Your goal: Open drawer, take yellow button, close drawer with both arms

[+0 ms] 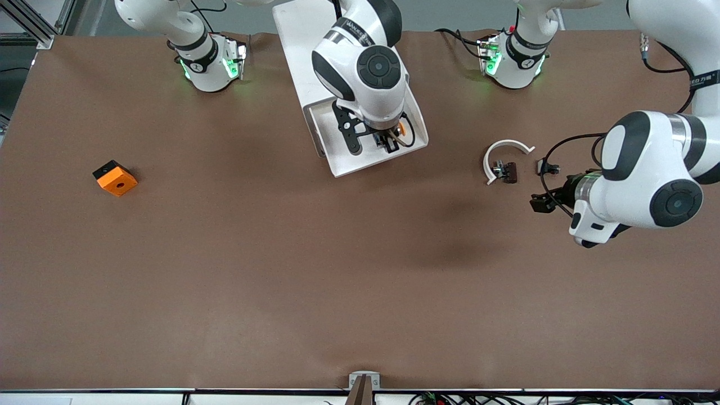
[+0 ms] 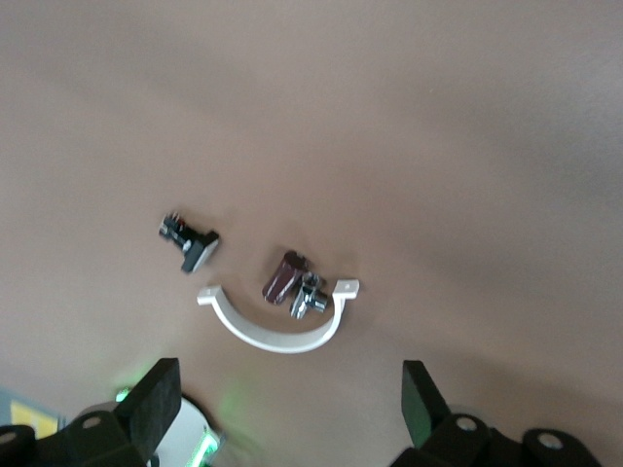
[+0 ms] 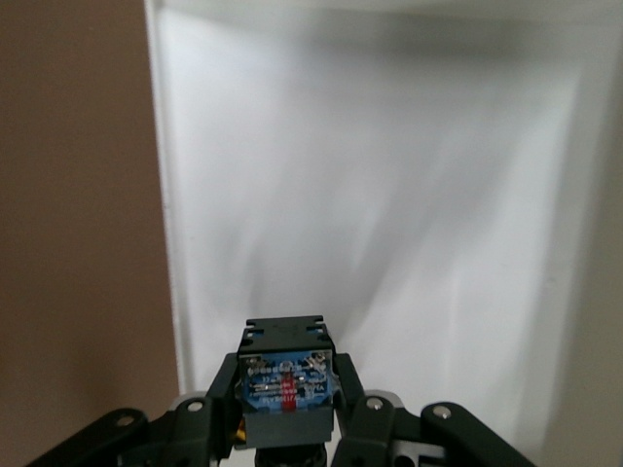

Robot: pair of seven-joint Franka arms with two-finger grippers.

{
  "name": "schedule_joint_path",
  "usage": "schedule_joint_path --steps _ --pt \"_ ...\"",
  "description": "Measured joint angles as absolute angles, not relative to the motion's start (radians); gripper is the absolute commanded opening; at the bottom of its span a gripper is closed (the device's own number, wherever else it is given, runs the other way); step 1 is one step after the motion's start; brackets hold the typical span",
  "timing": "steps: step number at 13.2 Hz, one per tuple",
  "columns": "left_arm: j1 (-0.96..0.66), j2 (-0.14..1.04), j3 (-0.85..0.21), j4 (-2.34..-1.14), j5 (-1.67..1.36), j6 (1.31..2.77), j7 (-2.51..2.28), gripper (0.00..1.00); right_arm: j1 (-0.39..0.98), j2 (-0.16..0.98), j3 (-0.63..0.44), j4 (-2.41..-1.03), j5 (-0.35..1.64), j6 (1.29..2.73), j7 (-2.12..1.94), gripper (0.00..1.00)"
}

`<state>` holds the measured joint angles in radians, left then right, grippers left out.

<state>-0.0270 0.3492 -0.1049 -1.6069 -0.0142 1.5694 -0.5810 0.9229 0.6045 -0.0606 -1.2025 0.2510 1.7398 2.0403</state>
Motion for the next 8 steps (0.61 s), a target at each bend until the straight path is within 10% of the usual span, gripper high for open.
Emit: schedule_joint_path --steps 8 --pt "-0.003 0.251 -0.107 -1.804 0.08 1.848 -0.3 1.0 0.783 0.534 -0.086 -1.129 0.24 1.598 1.411 0.0"
